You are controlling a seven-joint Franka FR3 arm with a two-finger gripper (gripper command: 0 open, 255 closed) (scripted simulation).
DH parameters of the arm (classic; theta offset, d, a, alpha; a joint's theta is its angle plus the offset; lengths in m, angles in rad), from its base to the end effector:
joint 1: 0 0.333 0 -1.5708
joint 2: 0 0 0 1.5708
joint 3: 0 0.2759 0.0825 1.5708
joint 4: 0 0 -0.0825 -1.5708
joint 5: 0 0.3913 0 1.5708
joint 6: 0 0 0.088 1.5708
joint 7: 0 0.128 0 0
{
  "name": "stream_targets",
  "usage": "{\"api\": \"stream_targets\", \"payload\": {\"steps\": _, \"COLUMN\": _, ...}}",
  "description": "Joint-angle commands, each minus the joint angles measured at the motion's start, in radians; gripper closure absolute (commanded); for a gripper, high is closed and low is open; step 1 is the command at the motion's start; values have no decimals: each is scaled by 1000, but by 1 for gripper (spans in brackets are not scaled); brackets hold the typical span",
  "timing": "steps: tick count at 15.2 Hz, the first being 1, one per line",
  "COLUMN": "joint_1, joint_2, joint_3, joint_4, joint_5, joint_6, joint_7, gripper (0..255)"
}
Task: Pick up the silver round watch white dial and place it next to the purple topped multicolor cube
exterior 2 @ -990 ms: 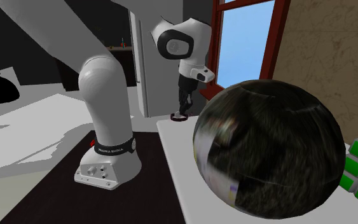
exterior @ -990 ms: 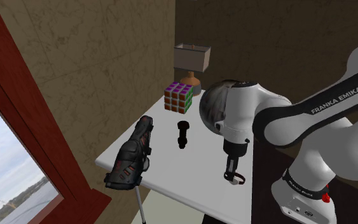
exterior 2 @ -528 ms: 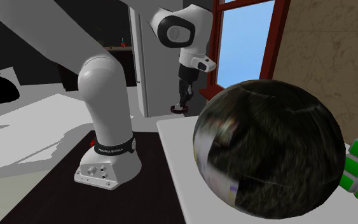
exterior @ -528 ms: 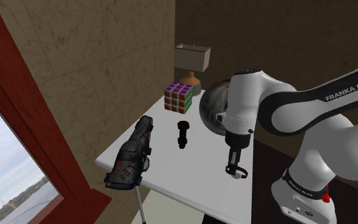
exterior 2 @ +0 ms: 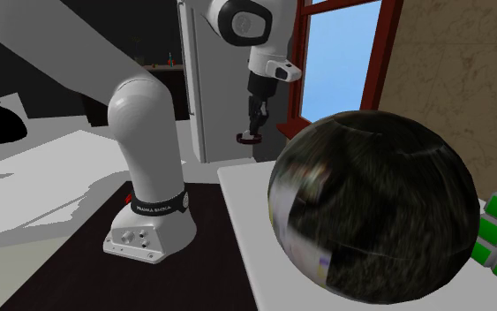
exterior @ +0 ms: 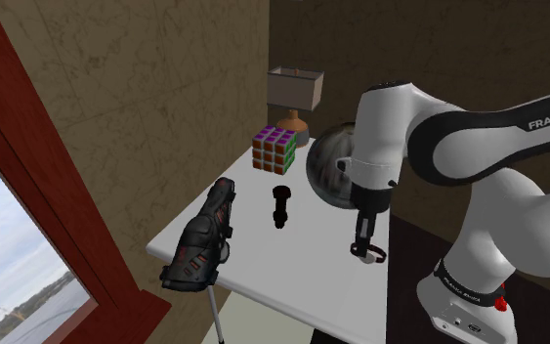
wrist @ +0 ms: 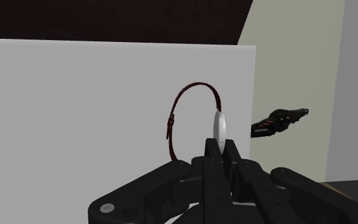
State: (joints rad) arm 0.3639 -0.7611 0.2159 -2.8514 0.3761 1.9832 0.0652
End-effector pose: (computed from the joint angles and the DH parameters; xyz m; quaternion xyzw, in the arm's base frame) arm 0.2686 0.1884 0.3271 -0.9848 -0.1372 0.0767 0.0744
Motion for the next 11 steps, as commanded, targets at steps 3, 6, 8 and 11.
{"api": "stream_targets", "payload": {"steps": 3, "joint_1": -4, "joint_2": -24, "joint_3": -9, "joint_4": 41, "joint_5": -14, "joint_6": -64, "joint_7": 14, "gripper": 255}}
{"api": "stream_targets", "payload": {"steps": 6, "joint_1": -7, "joint_2": -40, "joint_3": -16, "joint_4": 72, "joint_5": -24, "joint_6": -111, "joint_7": 23, "gripper": 255}}
{"api": "stream_targets", "payload": {"steps": 8, "joint_1": -9, "joint_2": -49, "joint_3": -22, "joint_4": 94, "joint_5": -31, "joint_6": -142, "joint_7": 28, "gripper": 255}}
{"api": "stream_targets", "payload": {"steps": 11, "joint_1": -12, "joint_2": -59, "joint_3": -29, "joint_4": 129, "joint_5": -40, "joint_6": -186, "joint_7": 36, "gripper": 255}}
